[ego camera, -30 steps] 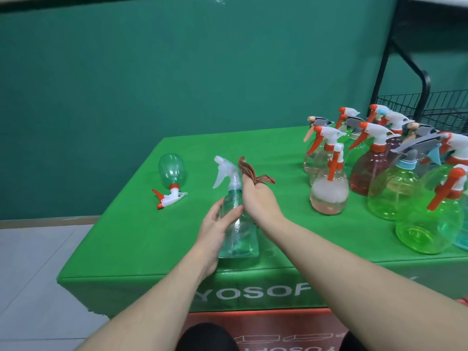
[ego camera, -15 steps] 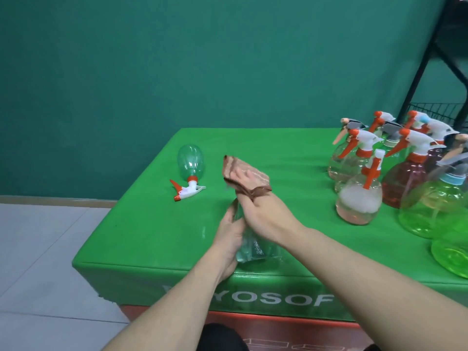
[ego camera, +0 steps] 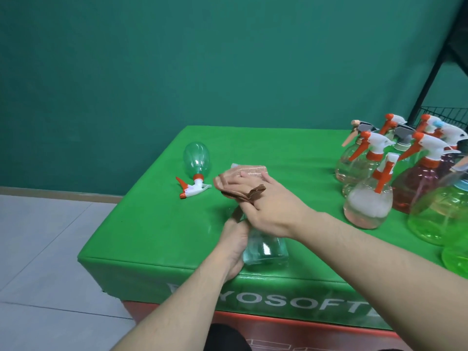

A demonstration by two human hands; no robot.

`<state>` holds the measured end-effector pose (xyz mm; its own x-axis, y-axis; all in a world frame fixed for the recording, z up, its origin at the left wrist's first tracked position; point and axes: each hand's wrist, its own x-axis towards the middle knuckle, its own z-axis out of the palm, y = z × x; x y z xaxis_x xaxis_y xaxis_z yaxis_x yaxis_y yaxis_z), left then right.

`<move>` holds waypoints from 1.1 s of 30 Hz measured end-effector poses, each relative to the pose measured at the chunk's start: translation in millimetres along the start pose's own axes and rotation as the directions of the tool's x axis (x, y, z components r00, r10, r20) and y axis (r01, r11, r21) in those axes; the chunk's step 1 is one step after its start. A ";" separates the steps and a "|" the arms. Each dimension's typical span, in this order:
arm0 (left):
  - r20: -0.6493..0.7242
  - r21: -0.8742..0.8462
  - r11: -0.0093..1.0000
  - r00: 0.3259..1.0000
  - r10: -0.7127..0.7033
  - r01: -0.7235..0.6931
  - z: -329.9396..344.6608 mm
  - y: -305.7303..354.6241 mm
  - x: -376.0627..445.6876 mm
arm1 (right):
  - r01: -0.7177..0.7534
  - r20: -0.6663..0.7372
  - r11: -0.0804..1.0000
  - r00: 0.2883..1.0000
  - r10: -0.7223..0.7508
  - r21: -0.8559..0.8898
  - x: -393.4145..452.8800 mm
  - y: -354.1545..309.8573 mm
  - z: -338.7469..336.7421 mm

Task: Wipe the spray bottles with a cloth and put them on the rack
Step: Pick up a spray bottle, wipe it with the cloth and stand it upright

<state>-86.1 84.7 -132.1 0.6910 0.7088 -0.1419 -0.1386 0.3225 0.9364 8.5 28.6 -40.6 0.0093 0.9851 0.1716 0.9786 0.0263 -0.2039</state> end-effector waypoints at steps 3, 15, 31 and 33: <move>-0.014 0.028 1.000 1.000 -0.009 0.009 1.4 0.3 1.2 | 0.073 0.038 0.990 0.997 -0.069 -0.124 4.7 -1.0 -5.6; -0.109 0.043 0.998 0.993 -0.050 0.055 3.3 -3.7 5.0 | 0.126 -0.073 0.992 0.990 -0.124 0.026 10.8 5.0 15.1; 0.021 -0.214 0.971 0.994 -0.110 0.112 -2.9 10.0 -8.3 | -0.515 0.120 0.267 0.600 0.791 0.814 -28.3 35.3 21.8; 0.027 -0.204 0.974 0.995 -0.097 0.101 -4.8 7.6 -8.1 | -0.381 0.187 0.045 0.549 0.815 0.923 -23.3 35.9 19.3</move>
<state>-96.1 84.4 -125.3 0.7198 0.6572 -0.2235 -0.2100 0.5131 0.8323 39.4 9.9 -70.5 0.7638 0.5941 -0.2521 -0.1491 -0.2177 -0.9646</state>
